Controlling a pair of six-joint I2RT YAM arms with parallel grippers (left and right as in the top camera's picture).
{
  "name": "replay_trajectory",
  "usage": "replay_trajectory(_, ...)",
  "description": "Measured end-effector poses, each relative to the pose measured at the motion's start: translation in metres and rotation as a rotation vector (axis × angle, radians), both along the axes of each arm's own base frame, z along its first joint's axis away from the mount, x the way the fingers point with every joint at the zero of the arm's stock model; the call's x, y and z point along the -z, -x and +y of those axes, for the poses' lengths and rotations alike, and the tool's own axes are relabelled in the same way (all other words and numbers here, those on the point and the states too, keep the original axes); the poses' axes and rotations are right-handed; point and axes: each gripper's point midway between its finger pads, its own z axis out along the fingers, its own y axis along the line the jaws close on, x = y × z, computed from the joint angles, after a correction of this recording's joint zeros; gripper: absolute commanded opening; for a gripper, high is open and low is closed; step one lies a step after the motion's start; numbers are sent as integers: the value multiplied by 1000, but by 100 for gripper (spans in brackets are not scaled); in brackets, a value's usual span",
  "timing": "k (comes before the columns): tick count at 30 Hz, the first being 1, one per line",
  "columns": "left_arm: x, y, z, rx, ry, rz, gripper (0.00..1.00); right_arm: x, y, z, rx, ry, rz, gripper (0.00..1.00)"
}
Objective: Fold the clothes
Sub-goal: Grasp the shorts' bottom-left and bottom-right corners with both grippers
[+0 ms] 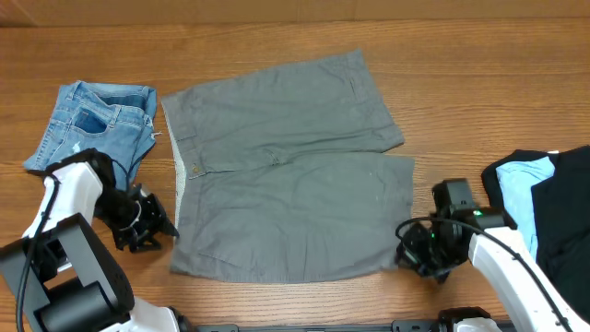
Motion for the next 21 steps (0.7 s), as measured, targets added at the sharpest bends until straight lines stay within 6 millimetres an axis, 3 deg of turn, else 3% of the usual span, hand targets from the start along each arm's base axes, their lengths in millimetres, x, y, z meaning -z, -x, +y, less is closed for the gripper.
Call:
replay_trajectory(5, -19, -3, 1, 2, -17, -38, 54, -17, -31, 12, -9, -72, -121, 4)
replay_trajectory(10, -29, 5, -2, 6, -10, -27, 55, -20, -37, 18, 8, -105, -137, 4)
replay_trajectory(14, -29, 4, -5, 7, 4, -34, 47, -20, -37, 18, 14, -109, -134, 4)
replay_trajectory(21, -8, 8, -10, -40, 8, -37, 55, -20, -37, 18, 15, -109, -133, 4)
